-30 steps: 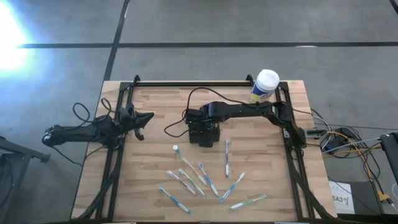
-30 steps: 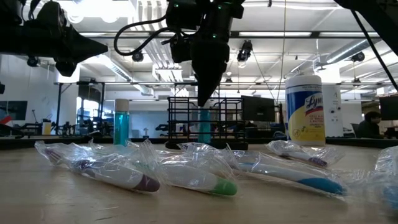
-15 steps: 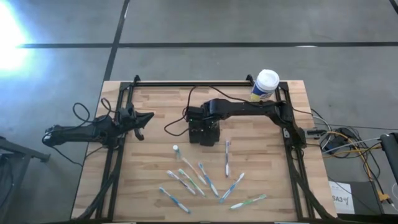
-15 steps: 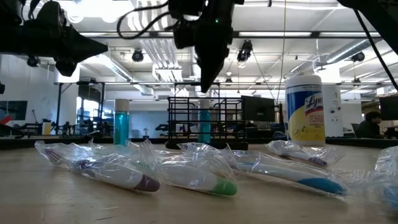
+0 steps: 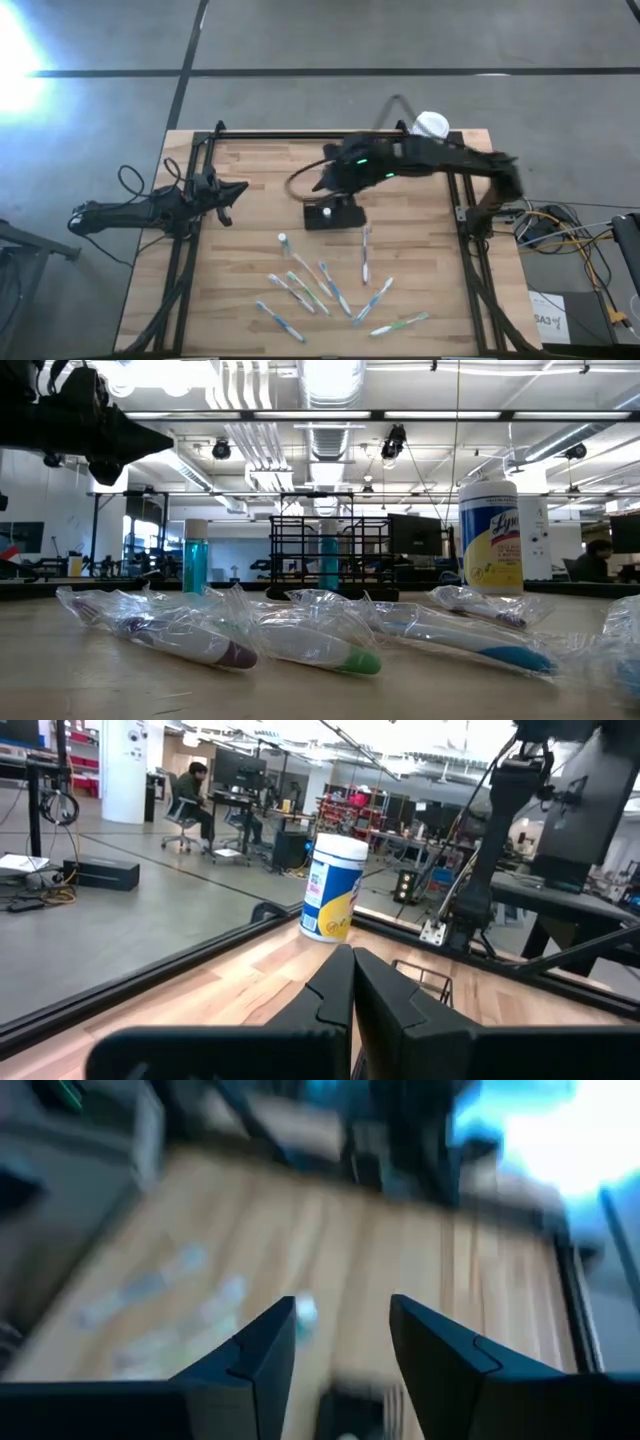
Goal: Pick & Place toothbrushing station
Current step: Put the blue mouthwash into the black wire organizer
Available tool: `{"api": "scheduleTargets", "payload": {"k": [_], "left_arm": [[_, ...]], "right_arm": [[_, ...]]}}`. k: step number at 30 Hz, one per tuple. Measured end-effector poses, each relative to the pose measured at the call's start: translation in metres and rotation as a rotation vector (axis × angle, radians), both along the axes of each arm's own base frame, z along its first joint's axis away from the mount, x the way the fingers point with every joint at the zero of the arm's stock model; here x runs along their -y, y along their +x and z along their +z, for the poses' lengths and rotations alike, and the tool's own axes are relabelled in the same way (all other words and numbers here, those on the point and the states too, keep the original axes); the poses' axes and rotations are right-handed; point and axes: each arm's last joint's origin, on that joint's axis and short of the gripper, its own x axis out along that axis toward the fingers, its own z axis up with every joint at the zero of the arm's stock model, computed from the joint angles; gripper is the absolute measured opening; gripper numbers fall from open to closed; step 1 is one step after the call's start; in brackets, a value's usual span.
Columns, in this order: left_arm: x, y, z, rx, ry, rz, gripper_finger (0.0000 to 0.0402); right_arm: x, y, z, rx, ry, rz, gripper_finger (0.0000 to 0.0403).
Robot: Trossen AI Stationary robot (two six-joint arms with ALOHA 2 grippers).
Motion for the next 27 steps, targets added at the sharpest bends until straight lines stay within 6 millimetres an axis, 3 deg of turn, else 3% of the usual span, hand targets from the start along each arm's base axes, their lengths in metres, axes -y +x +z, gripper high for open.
{"api": "scheduleTargets", "payload": {"k": [3,7,14,20,27], "left_arm": [[0.000,0.000,0.000,-0.004,0.000,-0.002,0.0012],[0.000,0.000,-0.001,-0.009,0.000,-0.003,0.0012],[0.000,0.000,-0.001,-0.009,0.000,-0.003,0.0012],[0.000,0.000,-0.001,-0.008,0.000,-0.003,0.0012],[0.000,0.000,-0.001,-0.008,0.000,-0.003,0.0012]], "right_arm": [[-0.005,-0.031,0.012,0.141,0.022,0.002,0.0138],[-0.012,-0.070,0.008,0.274,0.052,0.017,0.0113],[-0.020,-0.119,-0.041,0.384,0.105,0.032,0.0063],[-0.020,-0.145,-0.087,0.453,0.138,0.027,0.0032],[-0.016,-0.170,-0.123,0.516,0.124,0.016,0.0010]]}}
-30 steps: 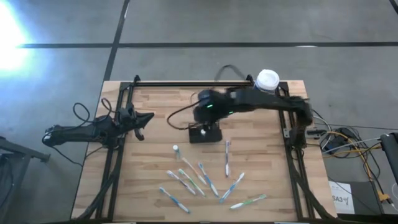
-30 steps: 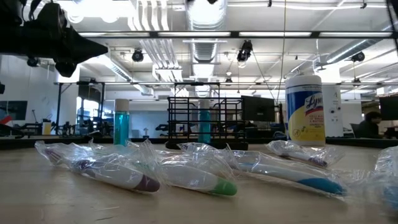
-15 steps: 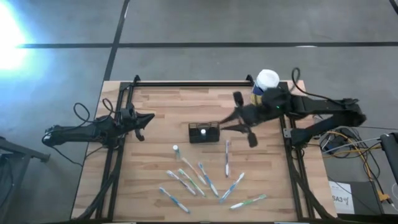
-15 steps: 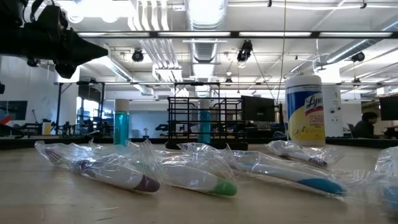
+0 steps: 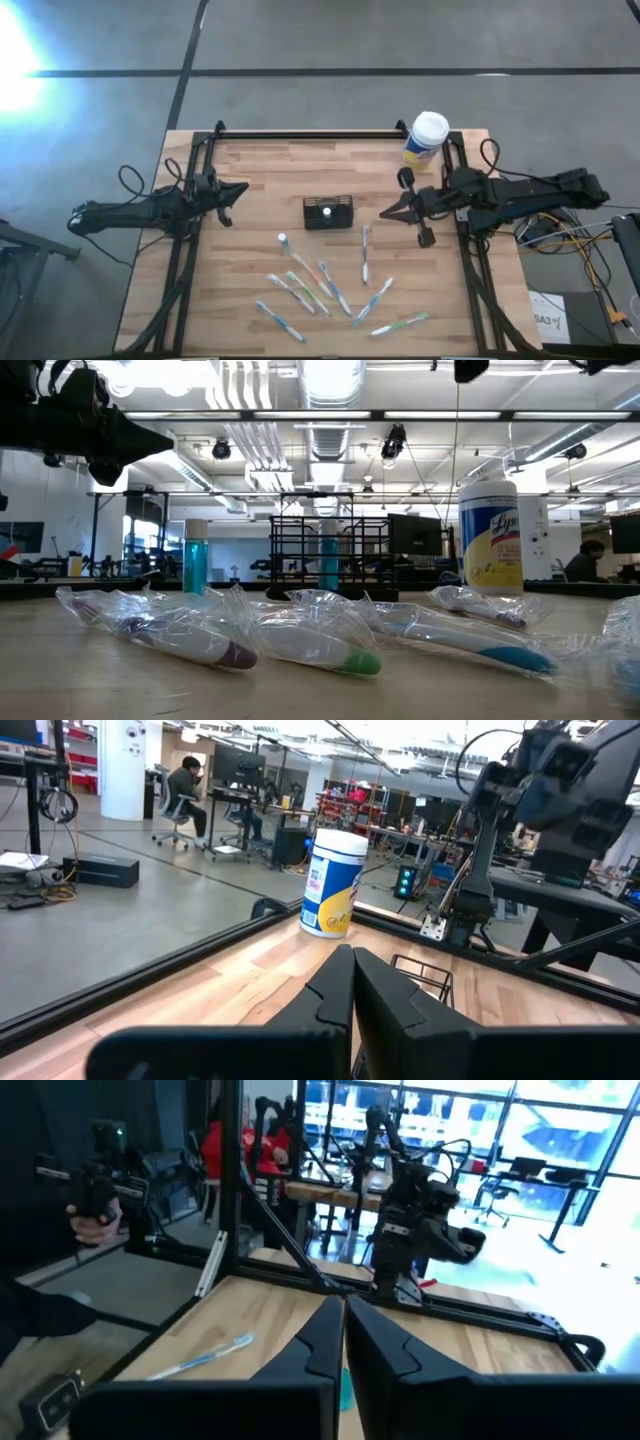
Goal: Pick & Place toothbrushing station
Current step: Put the blue mouthwash into the black wire organizer
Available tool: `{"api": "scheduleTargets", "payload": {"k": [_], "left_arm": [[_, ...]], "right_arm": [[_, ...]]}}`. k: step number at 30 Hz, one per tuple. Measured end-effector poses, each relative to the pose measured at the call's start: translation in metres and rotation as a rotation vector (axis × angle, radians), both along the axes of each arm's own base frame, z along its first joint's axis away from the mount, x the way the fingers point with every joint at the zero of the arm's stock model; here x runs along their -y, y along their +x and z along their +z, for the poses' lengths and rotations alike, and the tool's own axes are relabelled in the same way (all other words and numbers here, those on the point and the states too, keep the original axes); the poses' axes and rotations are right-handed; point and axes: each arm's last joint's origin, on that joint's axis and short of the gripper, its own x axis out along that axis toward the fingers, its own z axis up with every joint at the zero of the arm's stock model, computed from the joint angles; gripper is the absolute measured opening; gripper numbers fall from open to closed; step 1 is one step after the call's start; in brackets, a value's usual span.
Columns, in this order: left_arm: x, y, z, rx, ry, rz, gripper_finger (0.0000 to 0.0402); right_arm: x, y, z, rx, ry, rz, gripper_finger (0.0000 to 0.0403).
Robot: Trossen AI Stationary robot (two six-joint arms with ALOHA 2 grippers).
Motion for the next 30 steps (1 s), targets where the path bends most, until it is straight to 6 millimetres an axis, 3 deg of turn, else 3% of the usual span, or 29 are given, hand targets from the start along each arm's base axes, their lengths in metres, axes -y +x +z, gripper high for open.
{"api": "scheduleTargets", "payload": {"k": [8,15,24,30], "left_arm": [[0.000,0.000,0.000,0.005,0.000,0.000,0.0012],[0.000,0.000,0.001,0.017,-0.023,-0.001,0.0012],[0.000,0.000,0.000,0.033,-0.073,-0.011,0.0012],[0.001,-0.001,0.016,0.073,-0.098,-0.055,0.0012]], "right_arm": [[0.003,-0.017,-0.025,-0.003,-0.012,-0.018,0.0008],[0.003,-0.026,-0.039,0.123,-0.005,-0.017,0.0008],[0.004,-0.033,-0.074,0.222,0.050,-0.025,0.0008],[0.004,-0.037,-0.088,0.204,0.056,-0.024,0.0008]]}}
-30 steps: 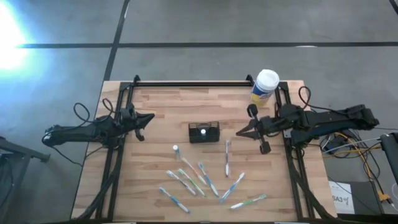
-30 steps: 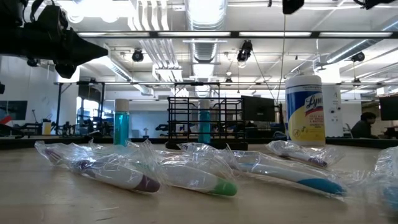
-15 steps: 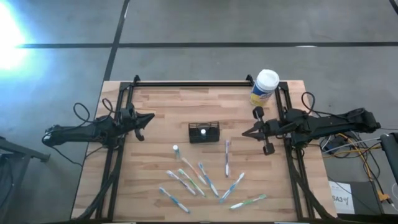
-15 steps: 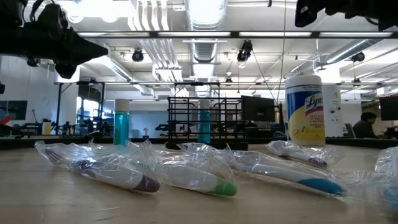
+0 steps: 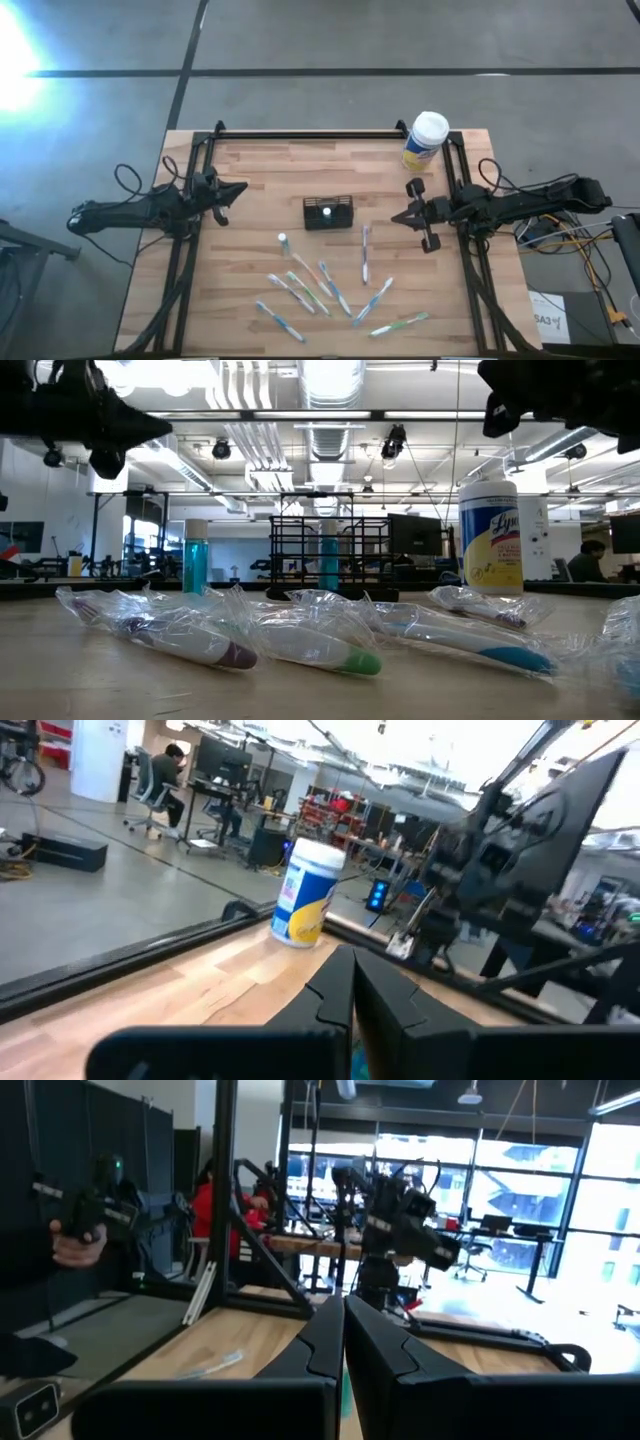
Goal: Pick & Place toothbrushing station
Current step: Put the blue mouthwash into the black wire organizer
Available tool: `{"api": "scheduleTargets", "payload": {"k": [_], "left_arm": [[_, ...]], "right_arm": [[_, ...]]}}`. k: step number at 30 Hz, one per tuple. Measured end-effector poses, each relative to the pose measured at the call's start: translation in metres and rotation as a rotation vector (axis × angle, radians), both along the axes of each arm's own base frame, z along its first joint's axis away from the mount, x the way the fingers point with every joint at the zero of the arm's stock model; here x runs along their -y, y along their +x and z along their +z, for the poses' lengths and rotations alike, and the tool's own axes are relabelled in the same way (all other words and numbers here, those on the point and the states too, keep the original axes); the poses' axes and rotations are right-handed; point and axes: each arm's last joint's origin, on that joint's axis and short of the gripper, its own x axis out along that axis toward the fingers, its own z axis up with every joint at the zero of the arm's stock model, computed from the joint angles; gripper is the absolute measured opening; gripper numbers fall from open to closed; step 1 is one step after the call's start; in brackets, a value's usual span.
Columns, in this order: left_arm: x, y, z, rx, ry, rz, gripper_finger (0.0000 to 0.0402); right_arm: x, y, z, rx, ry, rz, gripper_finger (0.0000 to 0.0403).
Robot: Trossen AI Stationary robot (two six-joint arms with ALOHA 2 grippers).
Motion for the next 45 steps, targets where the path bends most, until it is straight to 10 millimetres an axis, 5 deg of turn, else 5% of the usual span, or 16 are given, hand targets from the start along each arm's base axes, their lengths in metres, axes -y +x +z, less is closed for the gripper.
{"api": "scheduleTargets", "payload": {"k": [10,19,26,33,38,45], "left_arm": [[0.001,0.007,0.069,-0.260,0.013,-0.051,0.0005],[0.002,0.036,0.118,-0.581,0.009,-0.077,0.0003],[0.003,0.067,0.130,-0.780,0.007,-0.113,0.0017],[0.007,0.101,0.141,-0.938,0.027,-0.251,0.0091],[0.013,0.129,0.145,-1.055,0.195,-0.444,0.0144],[0.020,0.167,0.130,-1.223,0.263,-0.531,0.0179]], "right_arm": [[0.000,-0.002,-0.001,0.018,-0.003,0.000,0.0008],[0.000,-0.001,0.002,0.022,0.019,0.005,0.0008],[0.000,-0.001,0.003,0.025,0.041,0.009,0.0008],[0.000,-0.001,0.002,0.019,0.039,0.009,0.0008],[0.000,-0.001,0.001,0.009,0.033,0.007,0.0008],[0.000,-0.001,0.000,0.005,0.033,0.007,0.0008]]}}
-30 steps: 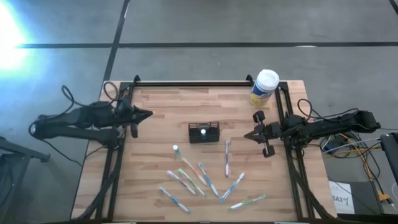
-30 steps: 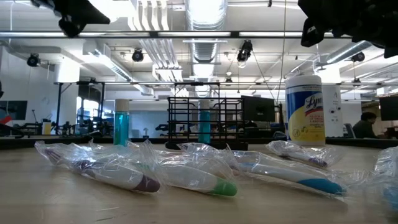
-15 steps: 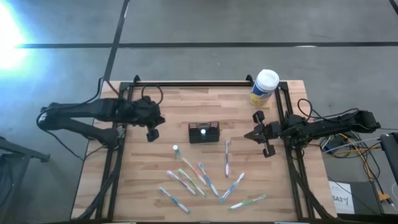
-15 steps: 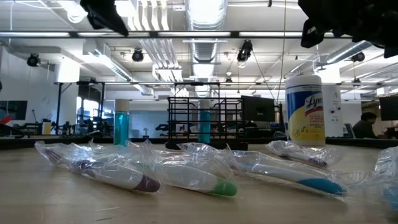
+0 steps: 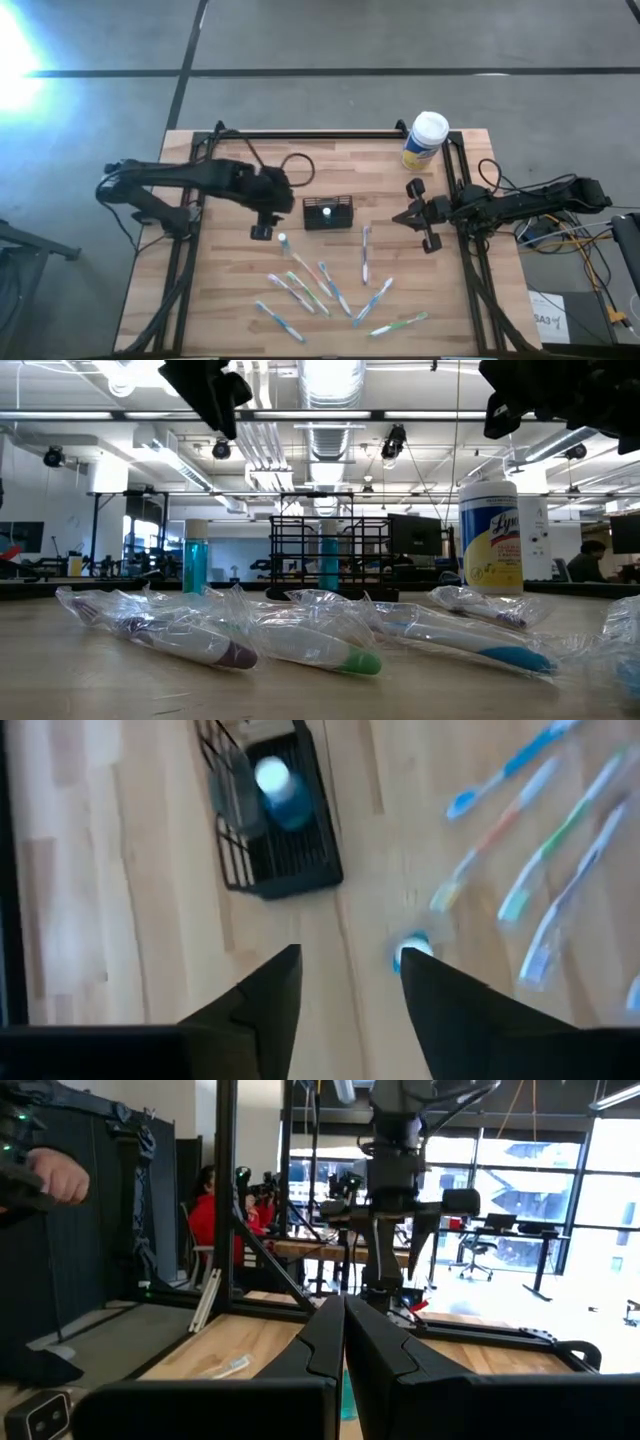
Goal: Pick & Place toothbrushing station
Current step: Put the blue mouthwash into the black wire organizer
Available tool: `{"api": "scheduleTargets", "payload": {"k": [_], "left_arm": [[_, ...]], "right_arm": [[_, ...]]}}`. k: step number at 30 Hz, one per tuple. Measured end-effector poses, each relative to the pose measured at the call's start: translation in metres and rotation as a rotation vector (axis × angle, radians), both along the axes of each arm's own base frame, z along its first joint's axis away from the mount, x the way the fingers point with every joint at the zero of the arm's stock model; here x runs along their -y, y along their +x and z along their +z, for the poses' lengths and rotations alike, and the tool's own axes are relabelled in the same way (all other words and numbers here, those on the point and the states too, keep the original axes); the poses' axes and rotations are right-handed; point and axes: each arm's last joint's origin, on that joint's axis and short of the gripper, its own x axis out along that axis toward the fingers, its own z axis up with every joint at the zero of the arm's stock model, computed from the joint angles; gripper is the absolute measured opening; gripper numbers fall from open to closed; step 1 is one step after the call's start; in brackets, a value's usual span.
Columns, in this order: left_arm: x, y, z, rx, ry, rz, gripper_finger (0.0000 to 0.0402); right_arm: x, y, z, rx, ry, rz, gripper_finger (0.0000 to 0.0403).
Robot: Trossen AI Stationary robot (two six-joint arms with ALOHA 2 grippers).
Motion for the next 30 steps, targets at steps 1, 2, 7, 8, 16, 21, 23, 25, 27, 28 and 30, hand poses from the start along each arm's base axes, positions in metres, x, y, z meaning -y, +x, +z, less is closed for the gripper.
{"api": "scheduleTargets", "payload": {"k": [1,2,7,8,16,21,23,25,27,28,30], "left_arm": [[0.002,0.003,-0.003,-0.031,0.006,-0.019,0.0181],[0.005,0.006,-0.007,-0.056,0.002,-0.042,0.0182],[0.027,0.018,-0.020,-0.092,-0.035,-0.197,0.0183],[0.031,0.019,-0.023,-0.101,-0.031,-0.216,0.0183],[0.047,0.033,-0.045,-0.180,-0.023,-0.260,0.0184],[0.047,0.039,-0.055,-0.213,-0.036,-0.248,0.0184],[0.047,0.038,-0.060,-0.232,-0.027,-0.262,0.0184],[0.046,0.038,-0.066,-0.249,-0.014,-0.271,0.0184],[0.046,0.037,-0.071,-0.254,0.008,-0.264,0.0184],[0.045,0.038,-0.074,-0.244,0.021,-0.259,0.0184],[0.044,0.036,-0.081,-0.244,0.048,-0.253,0.0184]], "right_arm": [[0.000,0.000,0.000,-0.001,0.000,0.000,0.0008],[0.000,0.000,0.000,-0.003,0.000,0.000,0.0008],[0.000,0.000,-0.002,-0.023,-0.005,-0.001,0.0008],[0.000,0.000,-0.002,-0.023,-0.005,0.000,0.0008],[0.000,0.000,-0.003,-0.028,-0.003,0.000,0.0008],[0.000,0.000,-0.003,-0.034,0.009,0.004,0.0008],[0.000,0.000,-0.004,-0.034,0.005,0.003,0.0008],[0.000,0.000,-0.004,-0.033,0.000,0.002,0.0008],[0.000,0.000,-0.004,-0.033,-0.002,0.001,0.0008],[0.000,0.000,-0.004,-0.033,-0.002,0.001,0.0008],[0.000,0.000,-0.004,-0.032,-0.005,0.001,0.0008]]}}
